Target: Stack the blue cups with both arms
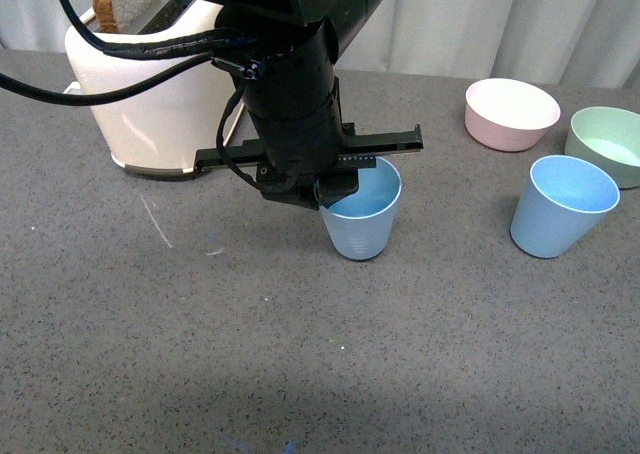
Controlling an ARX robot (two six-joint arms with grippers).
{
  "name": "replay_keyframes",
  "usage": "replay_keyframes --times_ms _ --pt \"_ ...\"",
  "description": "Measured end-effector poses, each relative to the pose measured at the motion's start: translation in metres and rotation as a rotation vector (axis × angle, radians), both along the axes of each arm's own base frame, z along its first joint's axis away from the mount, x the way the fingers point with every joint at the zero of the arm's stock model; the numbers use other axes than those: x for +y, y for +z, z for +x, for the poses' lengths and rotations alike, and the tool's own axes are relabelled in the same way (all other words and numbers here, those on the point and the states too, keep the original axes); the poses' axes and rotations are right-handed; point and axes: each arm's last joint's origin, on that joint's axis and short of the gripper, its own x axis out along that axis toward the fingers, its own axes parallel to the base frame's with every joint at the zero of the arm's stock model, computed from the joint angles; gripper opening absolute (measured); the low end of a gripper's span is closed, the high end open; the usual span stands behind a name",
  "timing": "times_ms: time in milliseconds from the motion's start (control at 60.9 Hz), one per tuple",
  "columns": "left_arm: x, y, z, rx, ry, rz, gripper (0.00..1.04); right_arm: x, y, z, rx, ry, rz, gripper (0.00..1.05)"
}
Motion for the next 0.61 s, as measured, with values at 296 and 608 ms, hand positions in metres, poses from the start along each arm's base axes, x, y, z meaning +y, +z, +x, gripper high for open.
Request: replay_keyframes --times_ms 296,608 --pt "-0.004 0.001 0.003 0.007 0.021 -0.011 0.27 0.000 0.000 0.000 0.000 0.000 0.000 0.95" --pt "-0.006 0.033 0.001 -0.091 0.031 -0.099 0.77 0.000 0.000 0.000 0.000 0.000 0.000 0.95"
